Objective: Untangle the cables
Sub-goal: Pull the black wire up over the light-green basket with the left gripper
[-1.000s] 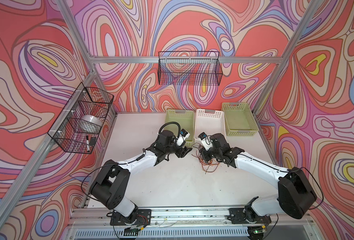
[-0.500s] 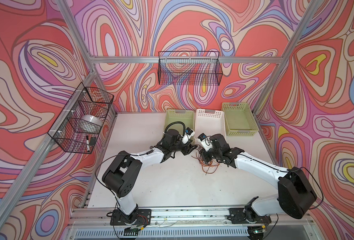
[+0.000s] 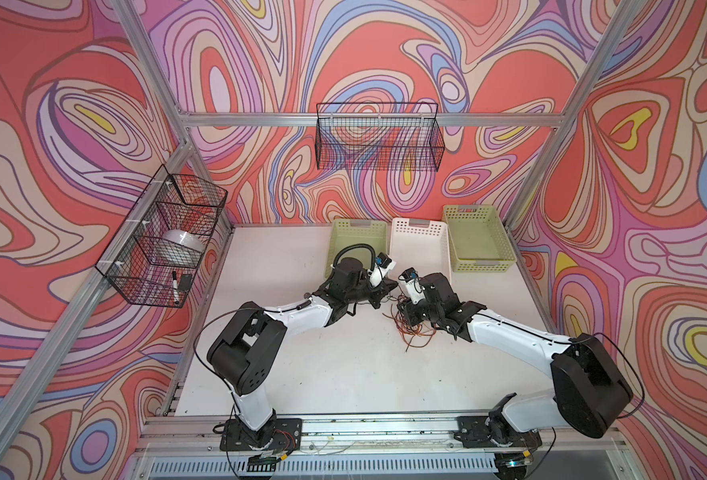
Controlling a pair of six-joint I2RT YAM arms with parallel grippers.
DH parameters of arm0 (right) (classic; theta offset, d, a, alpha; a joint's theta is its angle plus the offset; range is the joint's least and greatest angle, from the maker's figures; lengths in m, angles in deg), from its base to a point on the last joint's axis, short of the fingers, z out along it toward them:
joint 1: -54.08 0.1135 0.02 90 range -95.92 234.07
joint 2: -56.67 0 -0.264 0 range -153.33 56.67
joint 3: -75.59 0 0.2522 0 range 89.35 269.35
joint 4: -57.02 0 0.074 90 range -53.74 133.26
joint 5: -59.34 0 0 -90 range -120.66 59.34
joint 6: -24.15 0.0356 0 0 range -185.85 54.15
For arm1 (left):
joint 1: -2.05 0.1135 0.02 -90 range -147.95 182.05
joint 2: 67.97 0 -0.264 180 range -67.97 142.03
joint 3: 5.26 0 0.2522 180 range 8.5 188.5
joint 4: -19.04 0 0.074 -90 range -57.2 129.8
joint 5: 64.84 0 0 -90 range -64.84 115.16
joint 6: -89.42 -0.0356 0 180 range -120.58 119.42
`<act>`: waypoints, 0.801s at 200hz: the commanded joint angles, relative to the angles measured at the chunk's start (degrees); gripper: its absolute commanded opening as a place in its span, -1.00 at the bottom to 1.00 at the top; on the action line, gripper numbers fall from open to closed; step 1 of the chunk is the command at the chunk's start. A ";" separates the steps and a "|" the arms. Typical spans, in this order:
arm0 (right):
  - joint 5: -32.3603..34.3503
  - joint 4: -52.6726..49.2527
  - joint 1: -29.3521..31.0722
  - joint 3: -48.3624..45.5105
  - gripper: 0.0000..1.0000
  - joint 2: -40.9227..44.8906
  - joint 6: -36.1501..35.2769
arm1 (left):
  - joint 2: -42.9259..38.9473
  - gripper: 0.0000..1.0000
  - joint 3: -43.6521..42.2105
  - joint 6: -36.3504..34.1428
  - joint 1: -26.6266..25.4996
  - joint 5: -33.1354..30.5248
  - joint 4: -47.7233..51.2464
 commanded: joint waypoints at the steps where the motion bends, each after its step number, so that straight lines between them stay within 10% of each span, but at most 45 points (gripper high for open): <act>1: 2.93 8.60 0.34 -4.03 -0.27 0.42 11.54 | -7.27 -1.00 -1.05 -0.70 -1.23 -2.51 0.11; 160: 3.87 11.72 0.24 -6.70 -0.86 -10.00 20.61 | -24.61 -1.00 12.78 -12.33 1.14 -11.17 29.62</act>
